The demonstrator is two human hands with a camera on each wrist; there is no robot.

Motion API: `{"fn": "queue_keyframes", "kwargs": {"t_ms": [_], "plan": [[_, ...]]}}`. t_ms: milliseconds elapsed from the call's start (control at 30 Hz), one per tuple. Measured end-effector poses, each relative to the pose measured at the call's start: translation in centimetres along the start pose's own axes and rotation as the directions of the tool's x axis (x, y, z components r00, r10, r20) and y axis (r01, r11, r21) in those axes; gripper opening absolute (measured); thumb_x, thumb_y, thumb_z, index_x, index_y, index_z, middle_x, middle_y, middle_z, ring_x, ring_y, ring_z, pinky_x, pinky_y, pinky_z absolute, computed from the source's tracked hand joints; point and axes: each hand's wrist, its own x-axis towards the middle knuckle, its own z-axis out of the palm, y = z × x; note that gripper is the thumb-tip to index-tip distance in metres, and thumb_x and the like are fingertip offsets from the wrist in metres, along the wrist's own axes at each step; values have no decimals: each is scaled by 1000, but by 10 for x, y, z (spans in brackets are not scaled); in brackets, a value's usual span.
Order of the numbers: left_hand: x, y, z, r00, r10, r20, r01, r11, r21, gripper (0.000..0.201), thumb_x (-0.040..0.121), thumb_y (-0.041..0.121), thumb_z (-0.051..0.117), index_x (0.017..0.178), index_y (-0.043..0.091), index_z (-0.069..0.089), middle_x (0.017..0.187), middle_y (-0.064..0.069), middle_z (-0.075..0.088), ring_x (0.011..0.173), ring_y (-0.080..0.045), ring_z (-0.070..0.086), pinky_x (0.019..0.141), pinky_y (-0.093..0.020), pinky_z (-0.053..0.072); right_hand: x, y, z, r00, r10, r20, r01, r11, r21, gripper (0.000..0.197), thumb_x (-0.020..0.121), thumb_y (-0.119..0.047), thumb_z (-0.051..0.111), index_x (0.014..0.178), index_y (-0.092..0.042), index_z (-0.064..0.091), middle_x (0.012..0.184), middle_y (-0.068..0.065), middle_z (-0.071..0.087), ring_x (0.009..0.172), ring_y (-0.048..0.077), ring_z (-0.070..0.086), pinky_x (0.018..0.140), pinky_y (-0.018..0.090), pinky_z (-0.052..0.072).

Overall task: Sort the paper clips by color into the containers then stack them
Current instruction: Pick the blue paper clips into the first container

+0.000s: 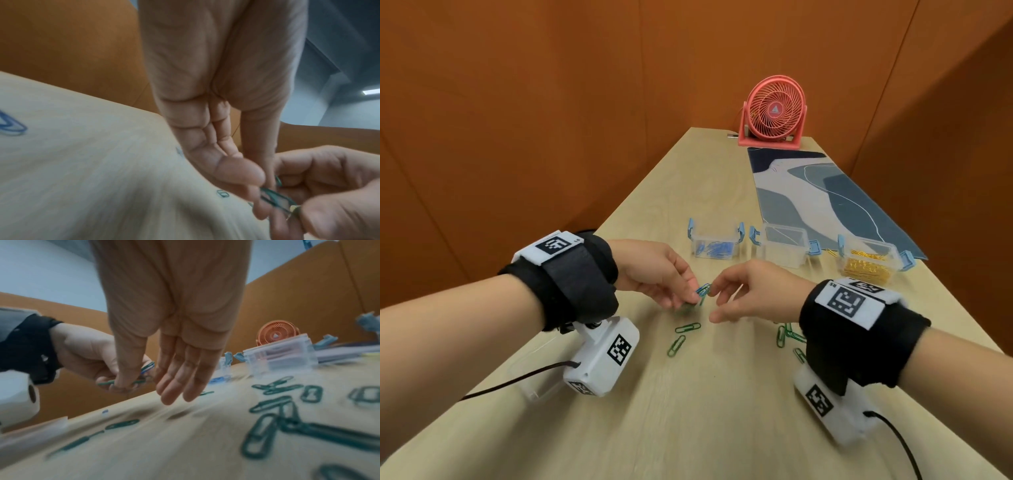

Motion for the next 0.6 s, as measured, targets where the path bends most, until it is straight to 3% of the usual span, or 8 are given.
{"fn": "queue_keyframes", "kwargs": {"t_ms": [133, 233, 467, 600], "plan": [[-3, 2, 3, 999, 44, -11, -45, 991, -122, 13, 81, -3, 65, 88, 7, 67, 71, -3, 65, 59, -8, 62, 58, -15, 54, -1, -3, 1, 1000, 19, -6, -17, 966, 260, 20, 85, -25, 66, 98, -10, 68, 80, -1, 70, 68, 8, 67, 65, 20, 54], [-5, 4, 5, 998, 49, -31, -53, 990, -133, 13, 80, -1, 67, 91, 6, 69, 71, -3, 63, 57, -8, 61, 57, -15, 53, -2, -3, -1, 999, 46, -5, -42, 945, 323, 14, 90, -15, 59, 95, -6, 68, 76, 1, 69, 58, 5, 65, 61, 18, 55], [-6, 3, 5, 995, 48, -90, -63, 982, -180, 5, 84, 5, 65, 86, 8, 68, 72, -2, 62, 56, -7, 60, 57, -16, 54, -6, 3, -9, 997, 76, 30, -82, 955, 284, 14, 87, -9, 63, 100, -8, 66, 74, 1, 69, 59, 6, 65, 61, 18, 55], [-12, 2, -1, 992, 14, -123, -55, 939, -339, 11, 89, 7, 56, 83, 3, 64, 81, -6, 68, 62, -10, 66, 60, -18, 57, -10, 8, -13, 992, 117, 49, -118, 993, 20, 14, 84, -8, 61, 85, -19, 69, 73, -5, 66, 64, 4, 61, 60, 16, 50]]}}
